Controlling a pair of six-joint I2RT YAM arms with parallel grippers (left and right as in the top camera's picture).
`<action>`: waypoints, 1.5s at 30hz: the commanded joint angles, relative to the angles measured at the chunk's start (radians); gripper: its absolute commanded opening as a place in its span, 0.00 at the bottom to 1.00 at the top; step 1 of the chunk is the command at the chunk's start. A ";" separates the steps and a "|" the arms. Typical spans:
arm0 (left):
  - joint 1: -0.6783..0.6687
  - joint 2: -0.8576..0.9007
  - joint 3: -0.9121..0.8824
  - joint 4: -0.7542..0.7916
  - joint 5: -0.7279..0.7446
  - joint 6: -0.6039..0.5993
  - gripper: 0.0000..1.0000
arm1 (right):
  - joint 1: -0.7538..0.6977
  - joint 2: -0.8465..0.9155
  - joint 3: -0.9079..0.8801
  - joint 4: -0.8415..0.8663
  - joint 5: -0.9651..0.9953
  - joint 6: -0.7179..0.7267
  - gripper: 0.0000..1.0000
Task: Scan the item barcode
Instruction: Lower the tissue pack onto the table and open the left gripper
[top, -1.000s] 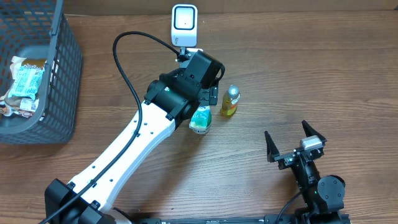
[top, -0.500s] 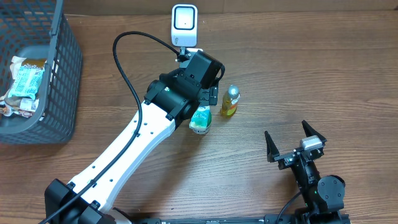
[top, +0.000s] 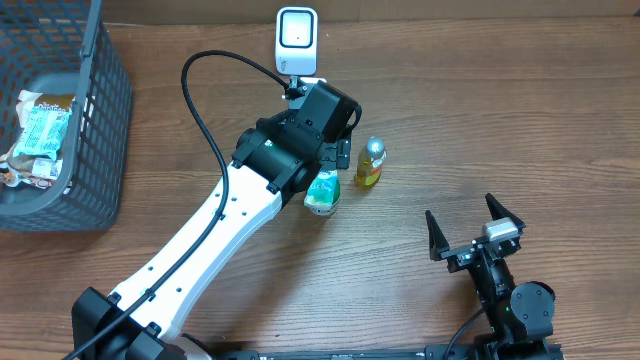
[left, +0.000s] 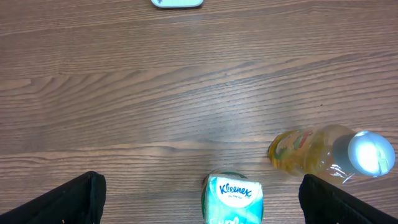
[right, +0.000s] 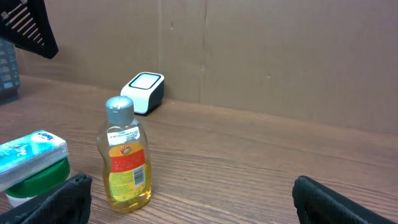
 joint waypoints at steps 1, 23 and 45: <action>-0.002 0.002 0.013 0.001 -0.024 0.019 1.00 | -0.003 -0.010 -0.011 0.003 0.006 0.002 1.00; -0.002 0.002 0.013 -0.002 0.011 0.018 1.00 | -0.003 -0.010 -0.011 0.003 0.006 0.002 1.00; 0.084 0.001 0.407 -0.274 0.107 0.240 1.00 | -0.003 -0.010 -0.011 0.003 0.006 0.002 1.00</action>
